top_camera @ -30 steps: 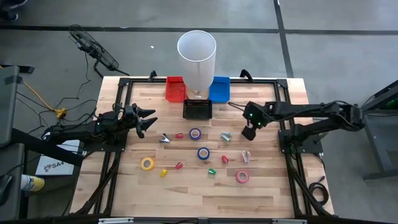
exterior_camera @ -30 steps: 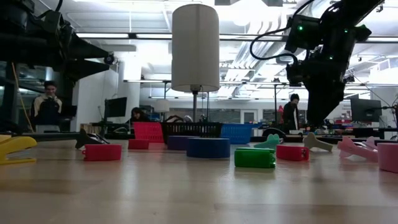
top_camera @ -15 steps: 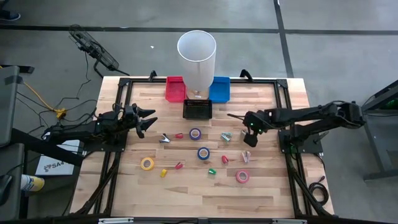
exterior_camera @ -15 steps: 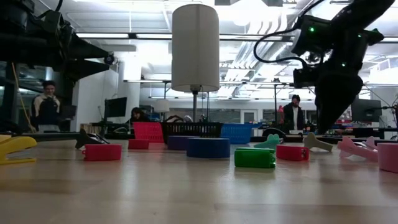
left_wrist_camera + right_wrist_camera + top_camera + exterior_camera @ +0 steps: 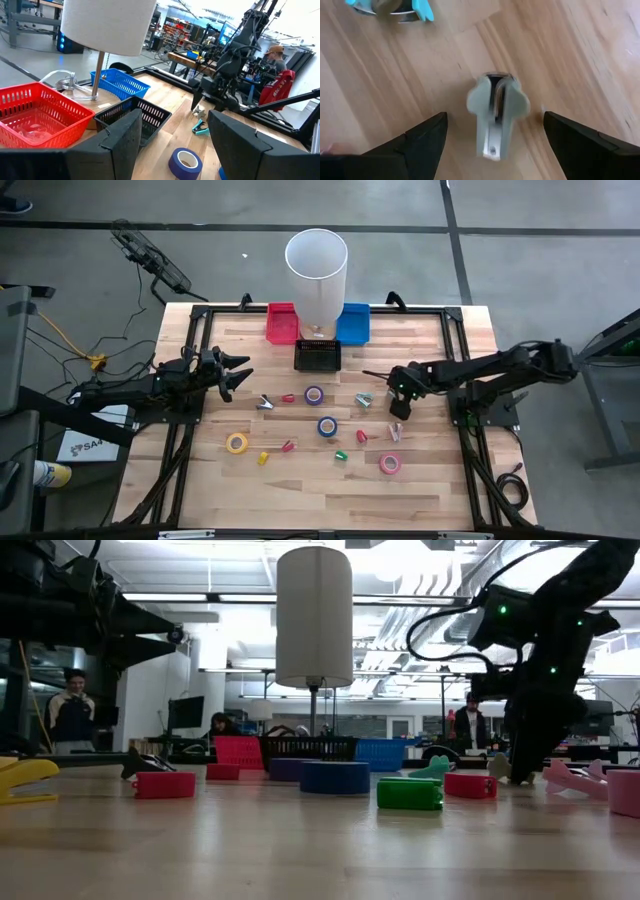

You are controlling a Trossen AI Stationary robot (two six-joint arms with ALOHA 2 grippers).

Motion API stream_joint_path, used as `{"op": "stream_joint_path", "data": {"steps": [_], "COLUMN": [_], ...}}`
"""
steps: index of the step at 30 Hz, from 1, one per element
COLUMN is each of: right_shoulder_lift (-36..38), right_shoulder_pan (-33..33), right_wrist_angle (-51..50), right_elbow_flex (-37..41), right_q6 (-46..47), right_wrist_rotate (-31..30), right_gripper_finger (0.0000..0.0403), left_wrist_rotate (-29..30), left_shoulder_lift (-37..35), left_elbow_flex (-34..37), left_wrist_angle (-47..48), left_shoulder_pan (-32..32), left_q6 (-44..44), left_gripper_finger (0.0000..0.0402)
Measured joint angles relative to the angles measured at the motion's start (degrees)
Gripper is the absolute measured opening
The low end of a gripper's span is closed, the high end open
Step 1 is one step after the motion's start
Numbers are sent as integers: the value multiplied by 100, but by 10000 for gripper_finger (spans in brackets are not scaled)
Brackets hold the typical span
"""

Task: Pick and place Stapler, Stapler remover, tape
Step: Put the gray staple remover into the blue bin

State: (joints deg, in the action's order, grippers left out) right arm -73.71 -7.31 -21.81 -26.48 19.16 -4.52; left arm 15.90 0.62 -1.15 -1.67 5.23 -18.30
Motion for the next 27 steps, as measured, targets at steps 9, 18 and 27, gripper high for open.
{"op": "stream_joint_path", "data": {"steps": [9,18,27], "right_shoulder_lift": [-265,-271,-276], "right_shoulder_pan": [2,-9,-9], "right_wrist_angle": [320,453,510], "right_elbow_flex": [-10,-4,-4], "right_q6": [-18,61,330], "right_wrist_rotate": [-173,-101,-218], "right_gripper_finger": [320,264,168], "left_wrist_rotate": [0,1,0], "left_shoulder_lift": [1,0,1], "left_elbow_flex": [0,0,0], "left_wrist_angle": [0,0,0], "left_shoulder_pan": [-1,0,0], "left_q6": [1,1,1], "left_gripper_finger": [225,225,225]}}
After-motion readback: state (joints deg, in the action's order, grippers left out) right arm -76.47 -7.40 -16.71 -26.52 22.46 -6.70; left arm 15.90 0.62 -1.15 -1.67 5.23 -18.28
